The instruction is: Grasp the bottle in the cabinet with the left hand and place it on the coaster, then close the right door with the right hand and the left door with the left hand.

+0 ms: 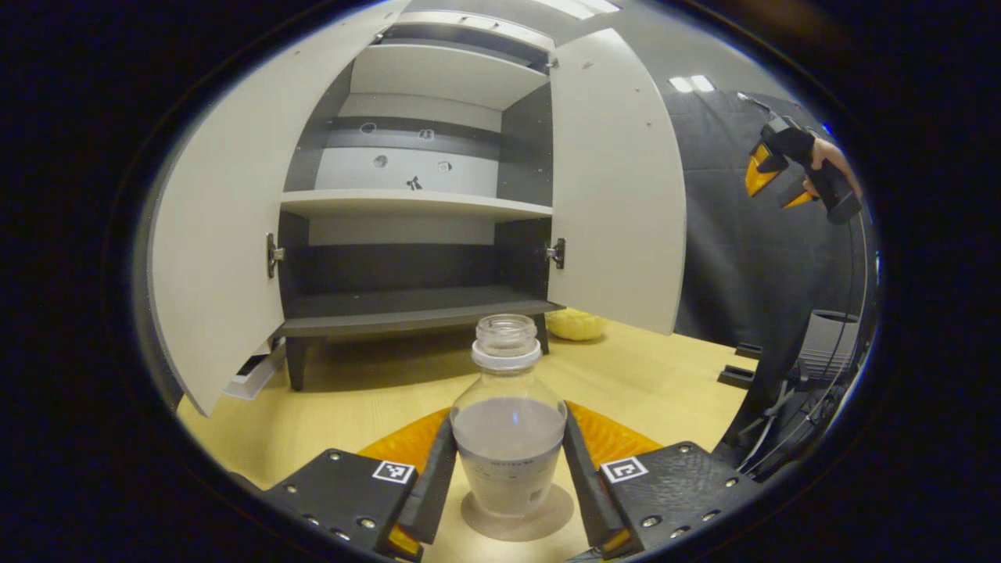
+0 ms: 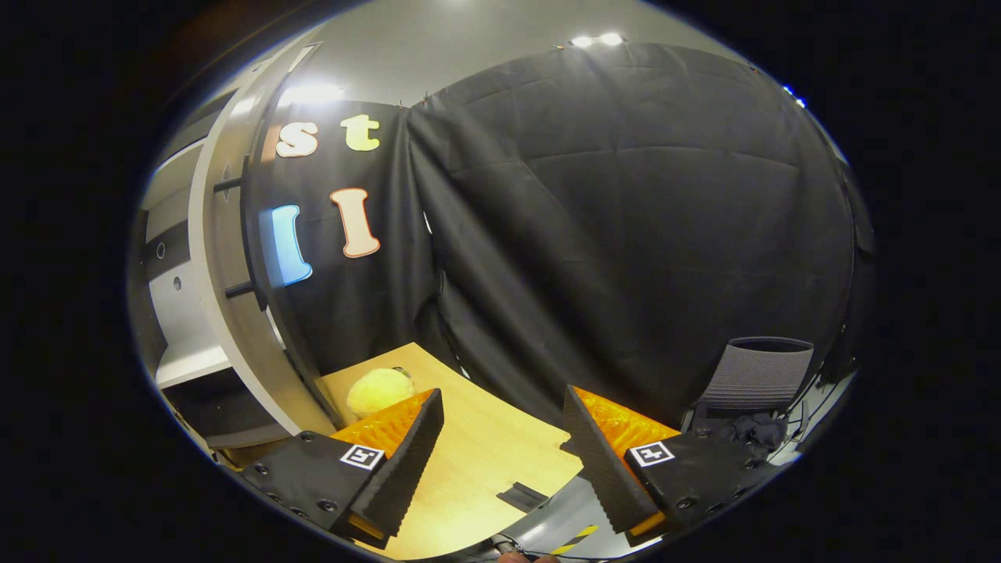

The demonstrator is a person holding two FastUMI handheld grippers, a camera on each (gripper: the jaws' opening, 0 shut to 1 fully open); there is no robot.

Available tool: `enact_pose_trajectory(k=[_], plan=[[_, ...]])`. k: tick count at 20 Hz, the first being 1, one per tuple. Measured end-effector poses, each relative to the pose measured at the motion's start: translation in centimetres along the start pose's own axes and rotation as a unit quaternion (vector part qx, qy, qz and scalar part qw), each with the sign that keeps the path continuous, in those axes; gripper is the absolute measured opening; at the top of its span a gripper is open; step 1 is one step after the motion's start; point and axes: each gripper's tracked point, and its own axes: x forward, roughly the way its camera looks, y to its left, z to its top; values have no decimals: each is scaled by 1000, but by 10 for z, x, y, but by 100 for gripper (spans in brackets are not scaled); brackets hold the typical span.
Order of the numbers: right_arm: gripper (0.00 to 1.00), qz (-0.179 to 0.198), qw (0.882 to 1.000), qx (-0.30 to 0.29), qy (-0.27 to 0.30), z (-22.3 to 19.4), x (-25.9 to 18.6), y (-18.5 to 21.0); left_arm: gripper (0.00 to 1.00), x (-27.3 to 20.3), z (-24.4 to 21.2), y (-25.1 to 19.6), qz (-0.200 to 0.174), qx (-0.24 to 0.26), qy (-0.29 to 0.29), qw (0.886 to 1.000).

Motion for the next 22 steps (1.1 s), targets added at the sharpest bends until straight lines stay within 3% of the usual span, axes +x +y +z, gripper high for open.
enact_pose_trajectory(k=[1, 2, 3, 4, 5, 6, 9, 10, 16, 22], plan=[[98, -2, 1000, 4, 4, -3, 1, -1, 66, -1, -2, -1, -2, 0, 6, 1000], [98, -3, 1000, 6, 9, -8, 1, -1, 77, -1, -2, 0, -3, 2, 9, 1000], [98, -4, 1000, 7, 13, -12, 2, -2, 71, -2, -1, 0, -4, 3, 11, 1000], [98, -6, 1000, 7, 15, -16, 2, -2, 72, -3, -4, 1, -5, 4, 13, 1000], [98, -7, 1000, 7, 17, -17, 3, -2, 81, -7, -3, 2, -5, 6, 12, 1000], [98, -7, 1000, 7, 18, -18, 3, -2, 100, -14, 0, 3, -4, 8, 11, 1000], [98, -7, 1000, 3, 16, -24, 3, -1, 100, -23, 24, 5, -11, 8, 6, 1000], [98, -5, 1000, 1, 17, -27, 5, 0, 95, -27, 35, 7, -11, 8, 3, 1000], [98, 0, 999, 26, 46, -57, 32, 0, 100, -57, 123, 5, -9, -37, -36, 999], [98, 19, 998, 38, 39, -55, 57, 0, 100, -65, 234, 17, 45, -89, -91, 991]])
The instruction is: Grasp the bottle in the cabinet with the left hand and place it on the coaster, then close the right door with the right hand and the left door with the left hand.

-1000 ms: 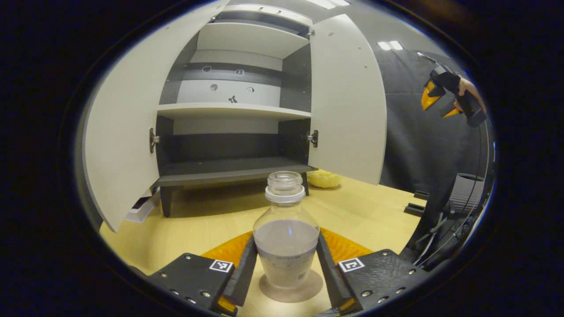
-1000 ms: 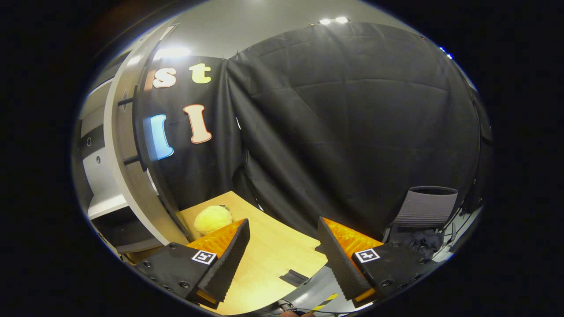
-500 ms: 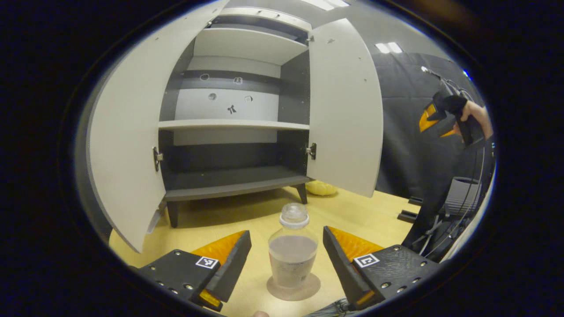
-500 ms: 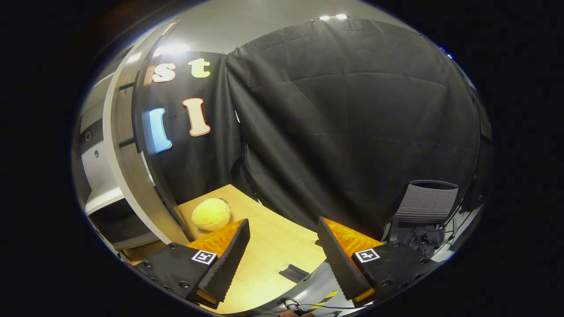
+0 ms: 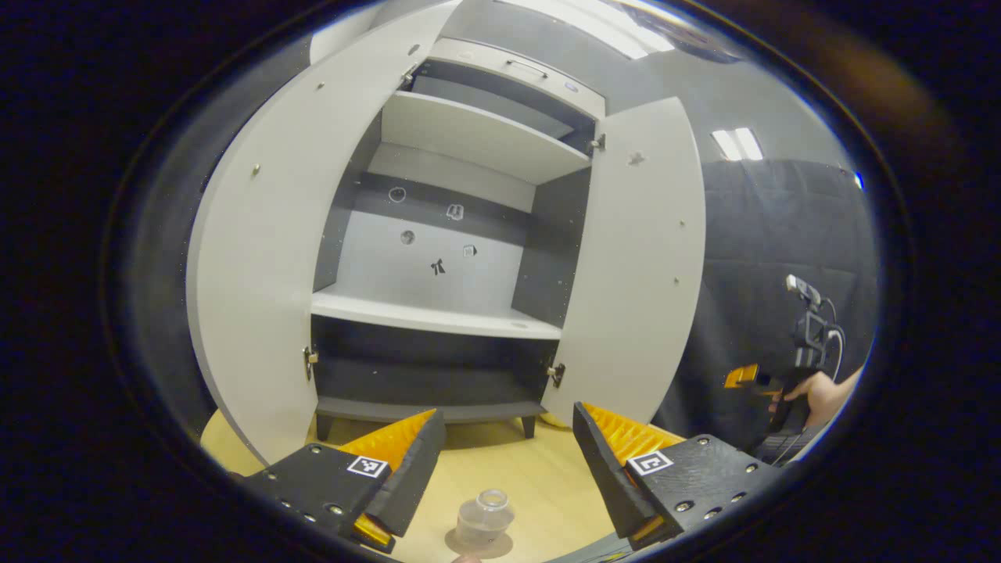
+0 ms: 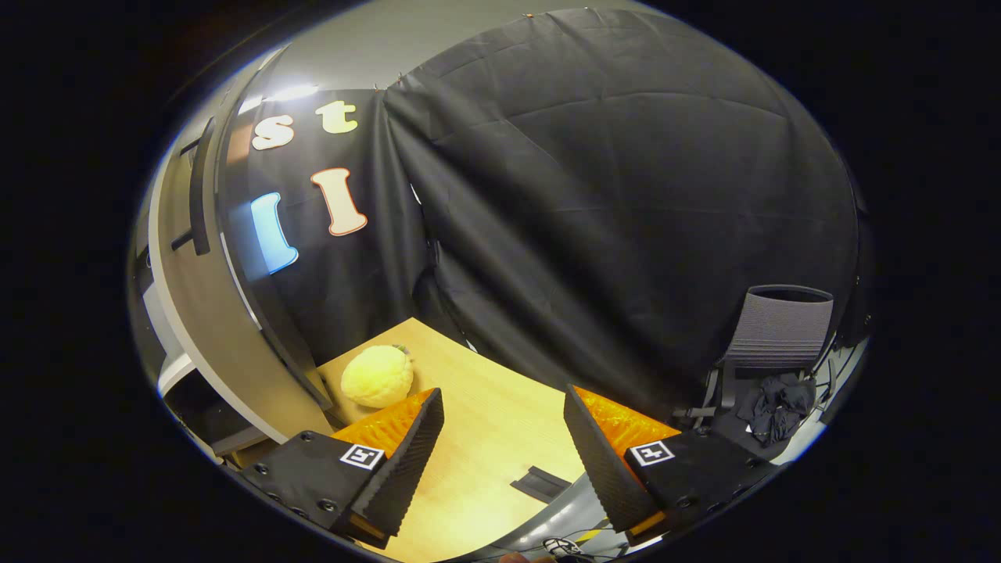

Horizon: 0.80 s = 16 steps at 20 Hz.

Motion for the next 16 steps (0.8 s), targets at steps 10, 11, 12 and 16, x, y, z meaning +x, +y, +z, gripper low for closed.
enact_pose_trajectory(k=[10, 11, 12, 16], plan=[[98, 122, 987, -63, -84, 83, 18, 57, 95, -21, 90, 68, 210, 25, -32, 977], [98, 134, 983, -79, -97, 94, 17, 65, 95, -25, 98, 72, 225, 30, -30, 973], [92, 144, 979, -94, -109, 104, 18, 69, 95, -27, 101, 74, 239, 36, -23, 970], [98, 200, 962, -123, -136, 142, 8, 104, 95, -36, 117, 74, 270, 35, -10, 962]])
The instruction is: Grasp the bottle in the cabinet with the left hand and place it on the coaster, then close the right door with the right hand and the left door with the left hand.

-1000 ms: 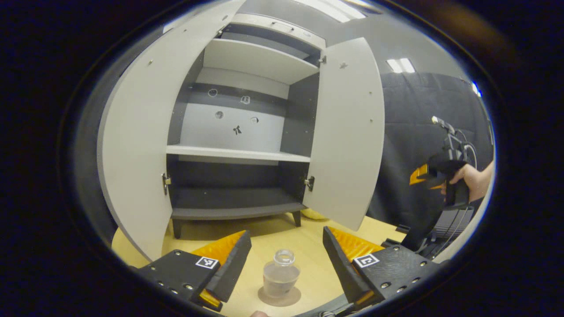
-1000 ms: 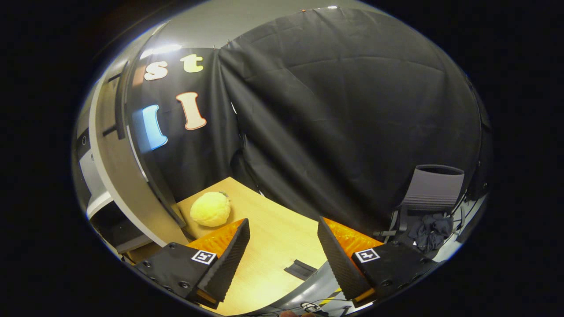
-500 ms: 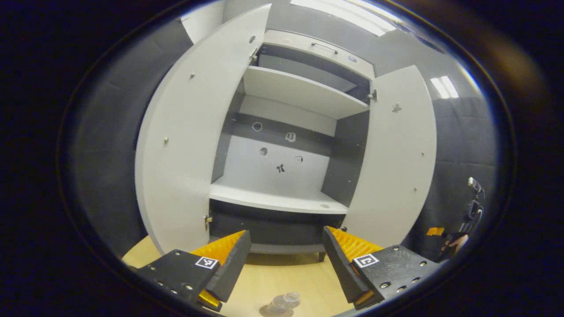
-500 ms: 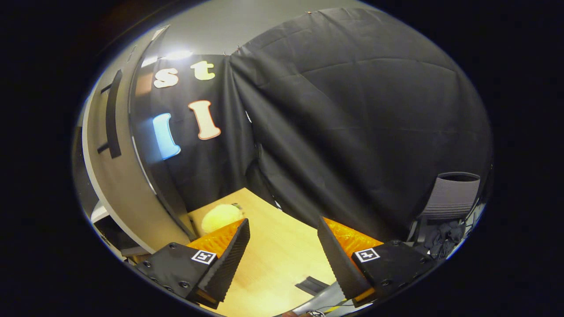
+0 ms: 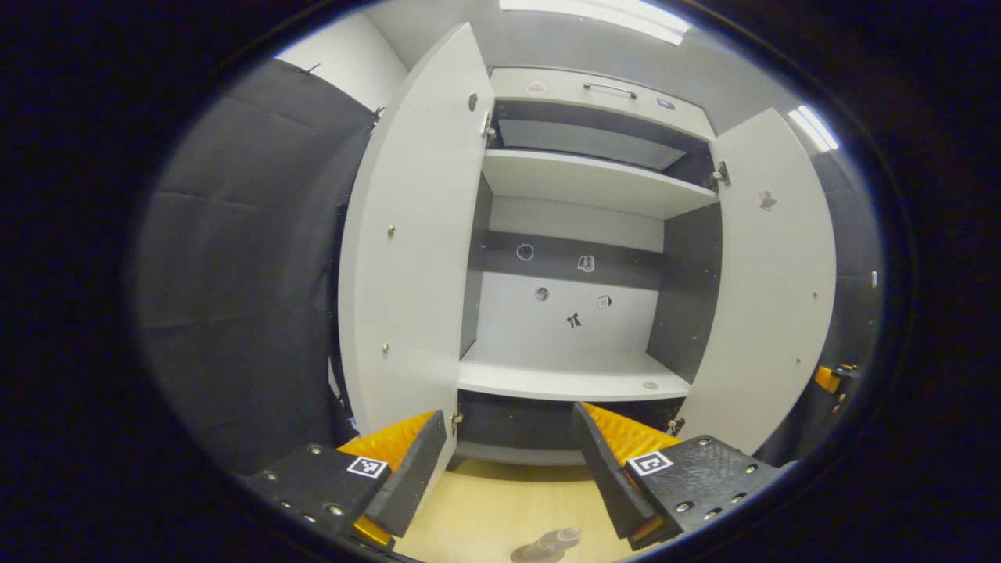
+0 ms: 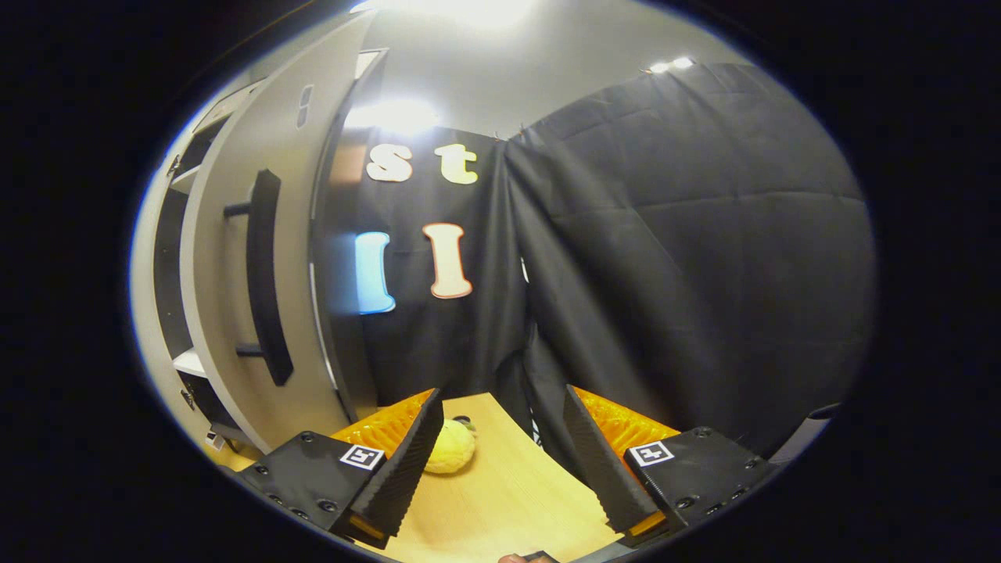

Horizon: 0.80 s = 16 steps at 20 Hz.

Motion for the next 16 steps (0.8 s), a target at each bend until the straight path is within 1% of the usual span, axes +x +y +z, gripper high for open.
enact_pose_trajectory(k=[1, 2, 3, 4, 5, 6, 7, 8, 9, 10, 11, 12, 13, 14, 15, 16], plan=[[92, 17, 1000, 4, -3, 10, 1, 8, 91, -2, 4, 1, 7, -8, 1, 1000], [98, 36, 999, 14, -7, 22, 4, 15, 95, -5, 7, 6, 15, -16, -1, 1000], [93, 59, 998, 27, -10, 34, 5, 25, 95, -7, 11, 10, 25, -22, -6, 999], [92, 81, 996, 35, -14, 46, 9, 33, 95, -11, 13, 17, 39, -25, -14, 999], [98, 99, 994, 39, -17, 56, 12, 39, 100, -15, 13, 24, 53, -25, -18, 998], [98, 118, 992, 42, -18, 63, 15, 44, 100, -20, 12, 30, 65, -25, -19, 997], [98, 135, 990, 46, -17, 70, 18, 47, 95, -24, 9, 34, 75, -26, -18, 997], [92, 149, 987, 54, -14, 75, 22, 49, 95, -29, 6, 38, 85, -29, -17, 996], [92, 163, 985, 61, -8, 78, 24, 52, 95, -34, 5, 41, 93, -33, -16, 995], [98, 171, 983, 68, 0, 79, 24, 54, 100, -40, 3, 41, 96, -37, -17, 995], [98, 180, 981, 74, 6, 82, 25, 57, 88, -44, 4, 41, 95, -37, -19, 995], [98, 191, 978, 79, 4, 86, 22, 62, 95, -47, 3, 42, 93, -34, -20, 995], [98, 201, 976, 79, 1, 91, 19, 67, 95, -47, 3, 44, 92, -29, -19, 995], [97, 209, 975, 75, 0, 90, 15, 73, 100, -48, 1, 46, 90, -23, -18, 996], [97, 200, 977, 67, -5, 92, 13, 72, 95, -48, 0, 46, 84, -18, -18, 996], [96, 193, 979, 61, -12, 92, 12, 72, 95, -46, -3, 47, 76, -15, -15, 997]])
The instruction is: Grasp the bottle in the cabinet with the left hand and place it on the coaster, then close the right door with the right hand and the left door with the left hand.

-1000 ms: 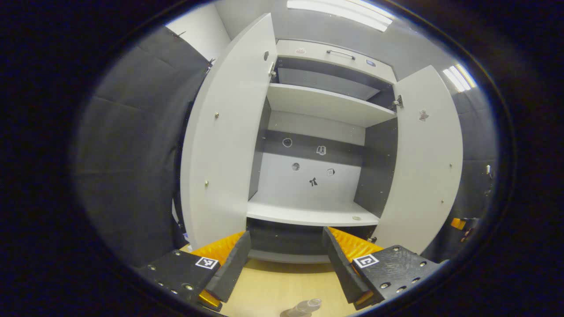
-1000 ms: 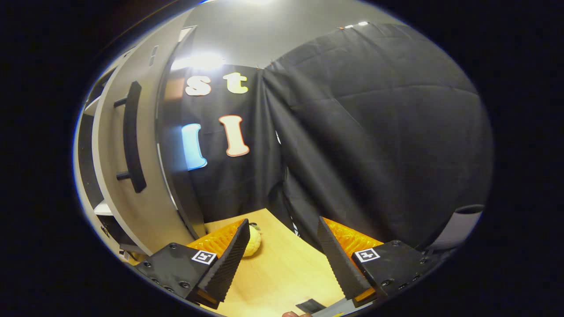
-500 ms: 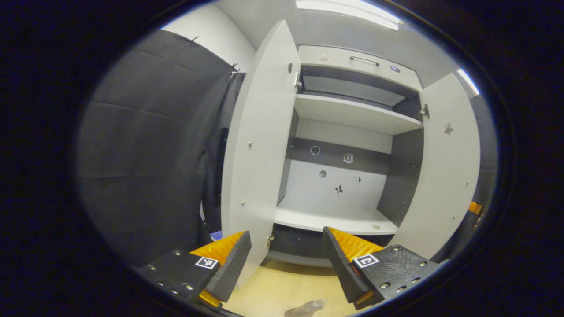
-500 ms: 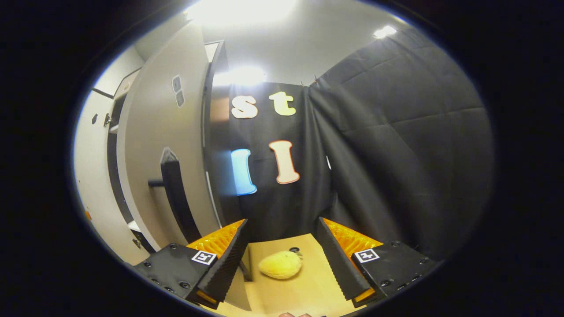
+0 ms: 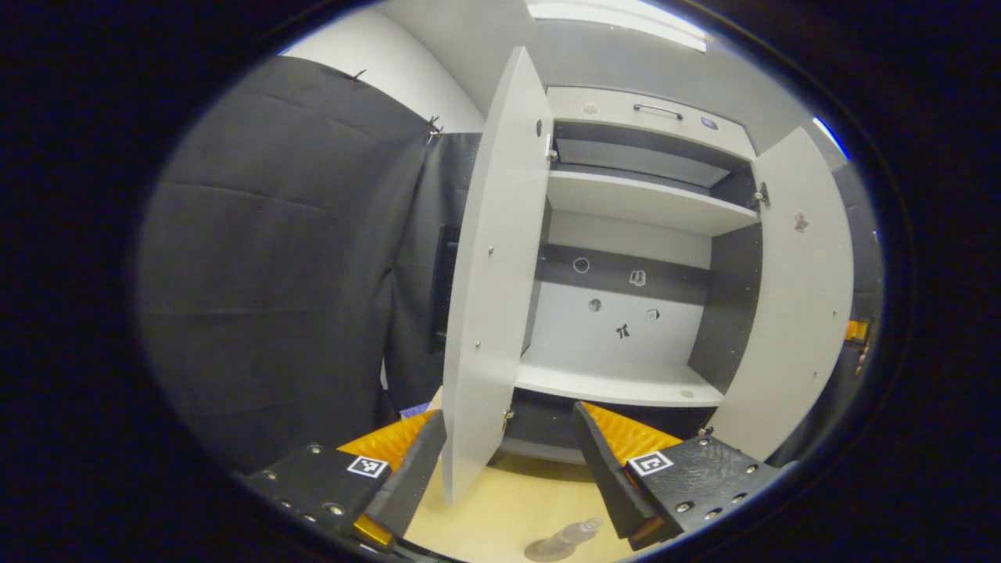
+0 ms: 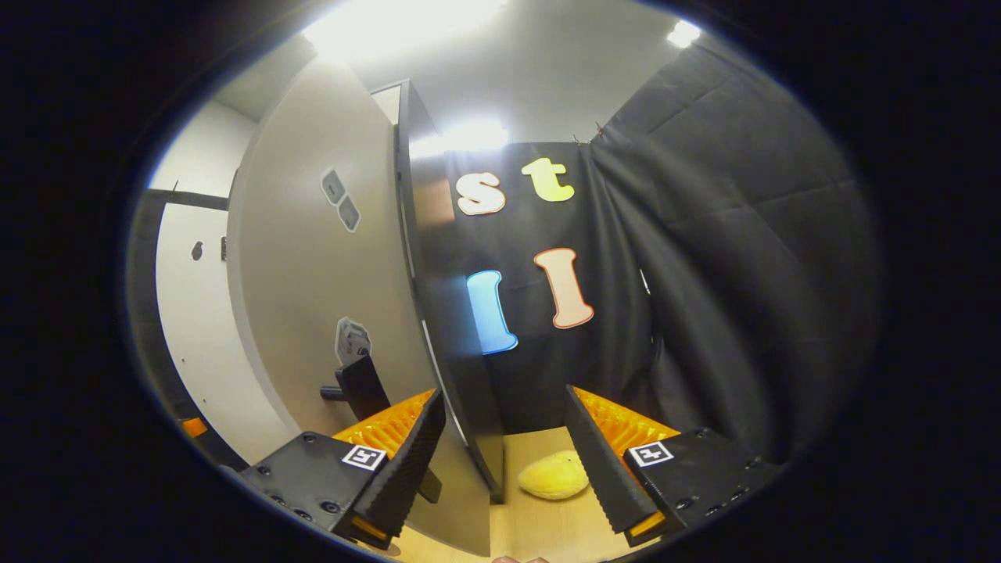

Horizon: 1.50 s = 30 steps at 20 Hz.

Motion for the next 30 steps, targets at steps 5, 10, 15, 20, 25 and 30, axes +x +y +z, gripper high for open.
enact_pose_trajectory(k=[5, 10, 15, 20, 25, 30], plan=[[97, -17, 999, -24, -13, 0, -4, 17, 100, 6, 0, 6, -28, -2, 1, 1000], [96, -7, 998, -52, -21, -5, -8, 56, 100, 13, 11, 18, -52, -11, -11, 999], [97, 7, 999, -35, -23, -16, -1, 103, 95, 18, 13, 38, -65, -14, -22, 998], [96, 42, 999, -27, -11, -31, 16, 155, 100, 17, 10, 72, -51, -14, -30, 998], [99, 65, 996, -54, -24, -38, 19, 204, 100, 18, 12, 121, -18, -35, -37, 999], [100, 48, 997, -56, -14, -50, 11, 197, 100, 24, 21, 175, 24, -29, -50, 998]])
